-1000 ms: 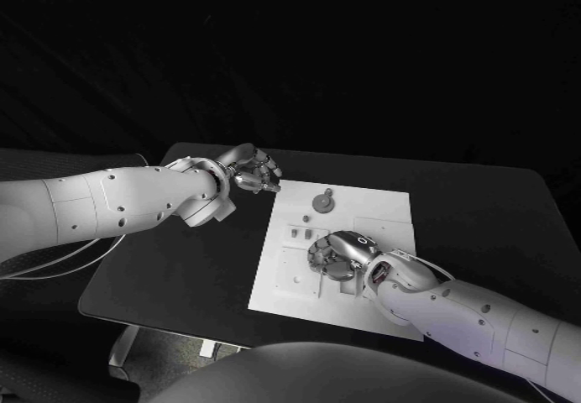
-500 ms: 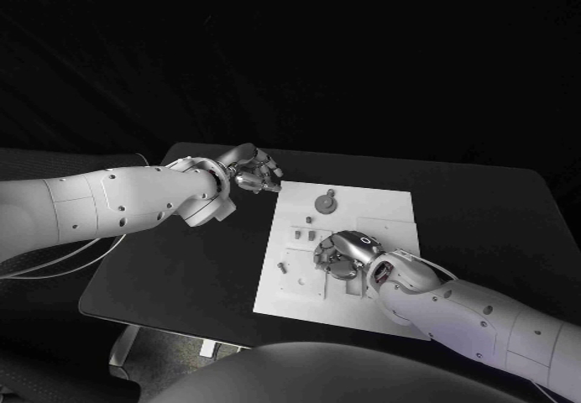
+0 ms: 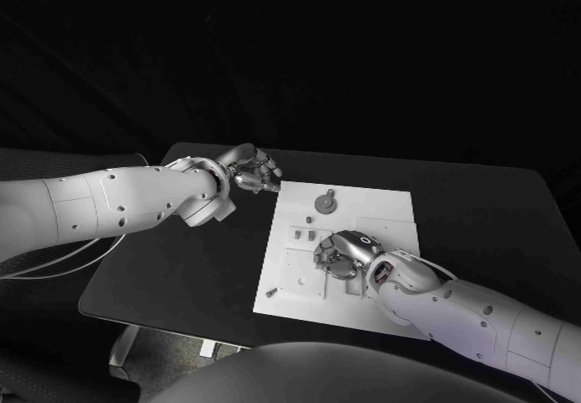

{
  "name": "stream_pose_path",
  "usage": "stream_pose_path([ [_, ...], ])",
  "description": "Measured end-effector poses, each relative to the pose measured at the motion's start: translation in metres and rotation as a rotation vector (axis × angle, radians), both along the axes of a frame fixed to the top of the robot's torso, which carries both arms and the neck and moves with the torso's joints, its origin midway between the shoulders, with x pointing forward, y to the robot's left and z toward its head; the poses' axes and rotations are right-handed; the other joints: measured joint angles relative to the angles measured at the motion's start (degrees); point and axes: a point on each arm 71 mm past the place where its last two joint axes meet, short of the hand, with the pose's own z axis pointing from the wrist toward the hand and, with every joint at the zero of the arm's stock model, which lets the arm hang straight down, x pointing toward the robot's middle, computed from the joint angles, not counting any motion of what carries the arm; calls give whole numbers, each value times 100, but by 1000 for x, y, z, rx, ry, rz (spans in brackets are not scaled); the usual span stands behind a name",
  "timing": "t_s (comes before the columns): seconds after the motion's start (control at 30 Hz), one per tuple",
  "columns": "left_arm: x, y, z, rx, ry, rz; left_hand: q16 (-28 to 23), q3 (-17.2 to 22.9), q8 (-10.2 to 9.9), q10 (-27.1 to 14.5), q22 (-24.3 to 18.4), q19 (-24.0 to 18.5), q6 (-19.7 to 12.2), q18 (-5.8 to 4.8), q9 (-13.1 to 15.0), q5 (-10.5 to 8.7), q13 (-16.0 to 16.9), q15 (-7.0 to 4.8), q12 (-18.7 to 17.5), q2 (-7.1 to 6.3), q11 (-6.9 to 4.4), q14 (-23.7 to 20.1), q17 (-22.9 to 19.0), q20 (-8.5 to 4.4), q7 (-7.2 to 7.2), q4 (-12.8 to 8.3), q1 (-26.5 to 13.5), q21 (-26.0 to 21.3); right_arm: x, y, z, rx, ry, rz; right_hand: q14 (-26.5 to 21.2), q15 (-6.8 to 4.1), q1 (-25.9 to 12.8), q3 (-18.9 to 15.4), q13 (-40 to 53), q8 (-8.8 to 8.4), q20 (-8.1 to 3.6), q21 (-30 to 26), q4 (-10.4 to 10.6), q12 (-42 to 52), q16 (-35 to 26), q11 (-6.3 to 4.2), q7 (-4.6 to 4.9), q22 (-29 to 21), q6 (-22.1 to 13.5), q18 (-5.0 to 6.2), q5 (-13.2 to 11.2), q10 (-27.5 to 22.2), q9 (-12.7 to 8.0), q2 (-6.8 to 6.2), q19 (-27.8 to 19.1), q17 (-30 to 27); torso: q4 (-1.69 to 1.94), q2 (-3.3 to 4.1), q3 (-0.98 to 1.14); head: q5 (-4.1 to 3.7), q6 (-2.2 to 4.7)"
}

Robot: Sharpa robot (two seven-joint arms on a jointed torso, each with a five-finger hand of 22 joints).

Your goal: Assemble the parts on the task board

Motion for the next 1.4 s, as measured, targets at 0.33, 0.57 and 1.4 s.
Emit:
stream_pose_path([
  [0.33, 0, 2, 0, 2, 1, 3, 0, -16, 0, -22, 1, -1, 12, 0, 0, 0, 0, -4, 0, 0, 21, -21, 0, 1, 1, -16, 0, 0, -1, -2, 1, 5, 3, -7, -6, 10, 0, -16, 0, 0, 0, -2, 16, 0, 0, 0, -2, 7, 1, -1, 0, 0, -23, 0, -1, -1, 1, 0, -1, -20, -1],
  [0.57, 1, 2, 0, 3, 2, 3, 0, 0, 0, -22, 4, -10, -6, 1, 0, 0, 0, -12, 0, 0, 22, -30, 0, 10, 16, -32, 0, 0, -2, -3, 4, 22, 4, -17, 1, 19, 0, -16, 5, -26, 0, 29, 16, 0, 0, 0, 9, -13, -11, -3, 0, 0, -28, -45, 0, -1, 0, 0, 0, -33, -1],
  [1.4, 3, 7, -1, 11, 6, 12, 0, 0, 0, -20, 2, -11, -15, 2, 5, 0, 0, -2, 0, 0, 20, -38, 0, 11, 3, -32, 0, 0, -5, 4, 39, 135, -15, -11, 23, 20, -38, -79, 9, -144, 0, 44, 16, 0, 0, 21, 89, -9, -96, -1, -72, -20, -122, -174, 1, -2, -3, 0, 2, -43, 14],
])
